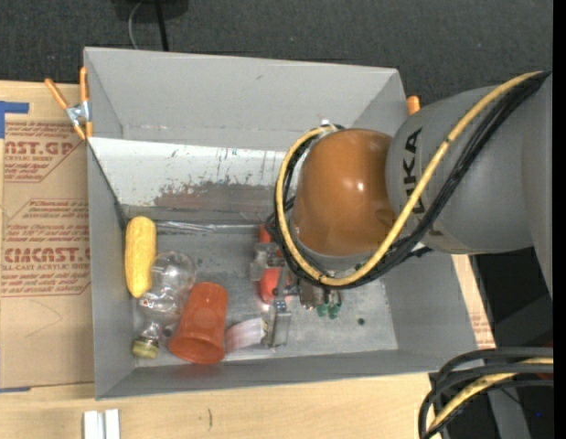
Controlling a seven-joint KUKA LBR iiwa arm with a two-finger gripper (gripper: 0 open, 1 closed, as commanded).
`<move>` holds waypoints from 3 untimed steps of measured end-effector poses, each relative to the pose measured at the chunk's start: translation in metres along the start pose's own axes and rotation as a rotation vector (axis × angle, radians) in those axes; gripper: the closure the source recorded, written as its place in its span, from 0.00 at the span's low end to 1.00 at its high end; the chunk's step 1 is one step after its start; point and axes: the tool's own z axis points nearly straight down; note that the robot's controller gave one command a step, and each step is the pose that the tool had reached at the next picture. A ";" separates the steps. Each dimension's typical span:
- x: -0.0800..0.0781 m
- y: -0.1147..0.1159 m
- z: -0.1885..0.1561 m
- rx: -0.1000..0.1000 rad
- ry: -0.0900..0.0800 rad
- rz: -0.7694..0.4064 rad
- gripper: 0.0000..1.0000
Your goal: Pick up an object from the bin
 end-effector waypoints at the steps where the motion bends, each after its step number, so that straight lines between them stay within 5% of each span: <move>1: -0.002 0.000 -0.004 -0.001 -0.008 0.001 0.00; 2: -0.006 0.041 0.024 0.000 -0.008 0.059 0.00; 3: -0.010 0.064 0.059 0.000 -0.005 -0.078 0.00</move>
Offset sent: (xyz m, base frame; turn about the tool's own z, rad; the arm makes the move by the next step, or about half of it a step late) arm 0.0049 0.0851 -0.0526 0.0976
